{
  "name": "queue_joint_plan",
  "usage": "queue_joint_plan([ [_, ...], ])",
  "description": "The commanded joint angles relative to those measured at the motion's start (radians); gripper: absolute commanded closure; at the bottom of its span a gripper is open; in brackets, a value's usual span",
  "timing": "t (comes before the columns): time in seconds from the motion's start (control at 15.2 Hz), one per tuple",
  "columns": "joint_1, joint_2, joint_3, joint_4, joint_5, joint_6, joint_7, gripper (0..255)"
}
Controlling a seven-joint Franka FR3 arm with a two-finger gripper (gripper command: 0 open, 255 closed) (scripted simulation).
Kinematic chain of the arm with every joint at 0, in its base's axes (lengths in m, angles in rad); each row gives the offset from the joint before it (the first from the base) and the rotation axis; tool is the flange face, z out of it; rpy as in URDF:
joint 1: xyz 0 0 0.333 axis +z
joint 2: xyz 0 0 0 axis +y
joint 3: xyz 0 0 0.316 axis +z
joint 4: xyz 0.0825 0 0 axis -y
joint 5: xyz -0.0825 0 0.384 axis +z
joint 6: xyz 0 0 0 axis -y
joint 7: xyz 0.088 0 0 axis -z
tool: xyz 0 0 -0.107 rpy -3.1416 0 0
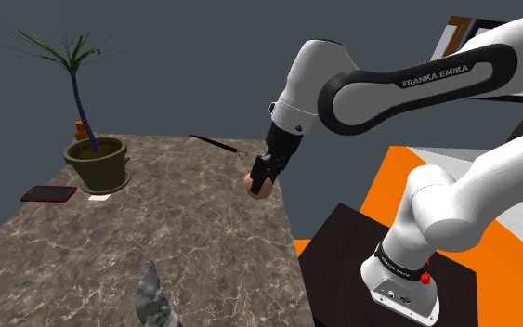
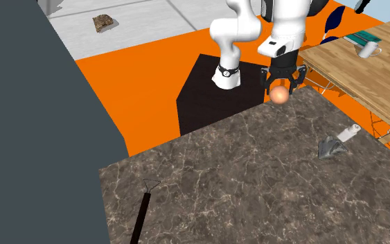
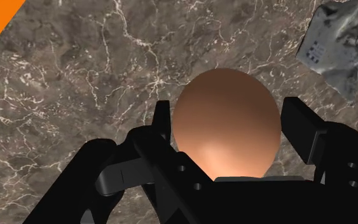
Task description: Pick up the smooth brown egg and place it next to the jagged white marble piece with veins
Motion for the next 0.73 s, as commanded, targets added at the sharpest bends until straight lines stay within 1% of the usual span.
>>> queue_joint_plan([
  [0.0, 0.026, -0.026, 0.047, -0.012, 0.018, -0.001, 0.059, 255],
  [0.33, 0.081, -0.047, 0.159, -0.015, 0.059, 0.011, 0.192, 255],
  [0.66, 0.125, -0.035, 0.278, 0.014, 0.091, 0.026, 0.328, 255],
])
